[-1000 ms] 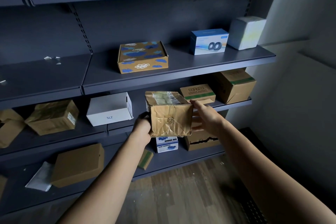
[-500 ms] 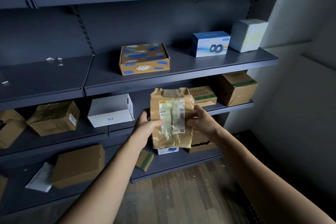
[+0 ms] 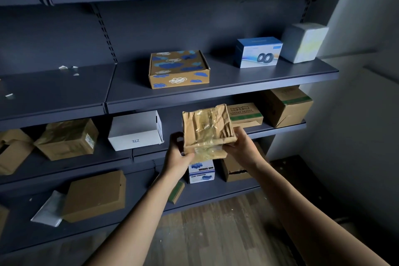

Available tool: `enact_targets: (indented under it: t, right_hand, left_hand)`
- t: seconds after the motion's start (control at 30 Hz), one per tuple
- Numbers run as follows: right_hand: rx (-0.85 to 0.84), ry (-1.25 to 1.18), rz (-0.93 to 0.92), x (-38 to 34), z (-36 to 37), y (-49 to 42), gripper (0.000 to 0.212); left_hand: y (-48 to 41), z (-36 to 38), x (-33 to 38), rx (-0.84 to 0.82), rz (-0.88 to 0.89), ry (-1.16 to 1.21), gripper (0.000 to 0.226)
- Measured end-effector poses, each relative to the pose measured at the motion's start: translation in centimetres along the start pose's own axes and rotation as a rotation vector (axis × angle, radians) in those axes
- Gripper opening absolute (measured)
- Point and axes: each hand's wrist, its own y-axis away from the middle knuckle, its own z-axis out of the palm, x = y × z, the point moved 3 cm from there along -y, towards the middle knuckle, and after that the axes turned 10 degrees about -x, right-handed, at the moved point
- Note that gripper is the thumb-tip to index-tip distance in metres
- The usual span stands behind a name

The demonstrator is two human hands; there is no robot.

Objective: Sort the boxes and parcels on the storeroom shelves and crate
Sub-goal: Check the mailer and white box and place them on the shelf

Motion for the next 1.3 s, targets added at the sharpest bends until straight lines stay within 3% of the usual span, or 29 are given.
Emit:
enact_targets:
  t: [0.2,0.37,0.53,0.63,0.8,0.9,1.0,1.2,1.3]
  right_hand:
    - [-0.019,-0.061,0.054,-0.1,2.5,-0.8,0.032]
    - [-0.061,0.039,0.137,0.0,5.1,-1.2,0.037]
    - [-0.065,-0.036,0.377,1.7,6.3,-1.2,0.047]
    - [-0.160,-0.162,0.527,3.0,6.6,-2.1,0.042]
    - [-0.107,-0.186,0.550,5.1,5.6,-7.3,0.043]
    - [-0.101,-0.226,0.521,7.1,4.9,-10.8,0.056]
    - [-0.120,-0.227,0.500,8.2,4.6,-14.0,0.052]
    - [-0.238,-0.028,0.526,10.8,5.2,-18.5,0.045]
    - [-0.260,-0.007,0.534,11.4,5.2,-20.1,0.038]
  left_hand:
    - [-1.0,-1.9,-2.9,-0.051,-0.098,0.102,0.016]
    - [-2.7,-3.3,-4.3,-0.040,-0.225,0.163,0.008]
    - [-5.3,-4.2,-4.1,-0.011,-0.263,0.140,0.022]
    - [-7.2,-3.6,-3.9,0.003,-0.250,0.082,0.026]
    - [-10.6,-1.8,-4.1,0.032,-0.311,0.137,0.027]
    - [-12.4,-0.4,-5.0,-0.069,-0.360,0.159,0.045]
    - [-14.4,0.6,-5.6,-0.099,-0.412,0.172,0.057]
    - [-18.1,1.1,-7.7,0.015,-0.447,0.190,0.051]
    - [-19.4,1.7,-9.0,0.047,-0.465,0.261,0.035]
